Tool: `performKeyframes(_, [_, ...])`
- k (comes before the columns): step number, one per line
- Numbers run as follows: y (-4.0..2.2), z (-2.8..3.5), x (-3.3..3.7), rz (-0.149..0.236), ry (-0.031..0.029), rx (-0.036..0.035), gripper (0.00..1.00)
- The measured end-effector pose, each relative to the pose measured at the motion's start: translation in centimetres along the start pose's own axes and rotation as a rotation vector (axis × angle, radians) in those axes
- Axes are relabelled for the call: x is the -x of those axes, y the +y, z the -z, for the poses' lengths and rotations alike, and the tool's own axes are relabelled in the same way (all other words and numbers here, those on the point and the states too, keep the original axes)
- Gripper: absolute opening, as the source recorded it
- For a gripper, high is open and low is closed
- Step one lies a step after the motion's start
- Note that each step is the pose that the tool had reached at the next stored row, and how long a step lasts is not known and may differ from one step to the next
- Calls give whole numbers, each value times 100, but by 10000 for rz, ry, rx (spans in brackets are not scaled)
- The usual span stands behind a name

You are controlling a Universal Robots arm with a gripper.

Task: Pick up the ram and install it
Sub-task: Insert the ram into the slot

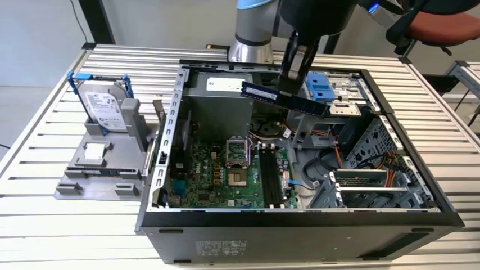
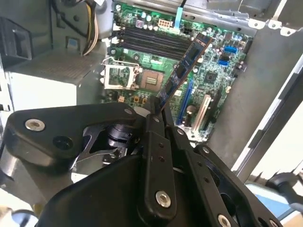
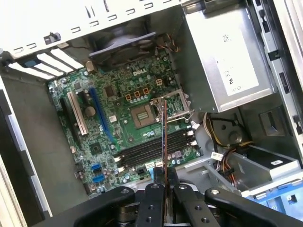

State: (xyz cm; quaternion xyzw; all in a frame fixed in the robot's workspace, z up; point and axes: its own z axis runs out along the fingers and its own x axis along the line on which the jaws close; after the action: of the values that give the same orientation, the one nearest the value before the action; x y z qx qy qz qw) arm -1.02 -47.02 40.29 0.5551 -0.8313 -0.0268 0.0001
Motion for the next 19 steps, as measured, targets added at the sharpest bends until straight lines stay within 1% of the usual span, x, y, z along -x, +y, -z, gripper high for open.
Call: performKeyframes(19, [0, 0, 0, -3324, -149, -99, 0])
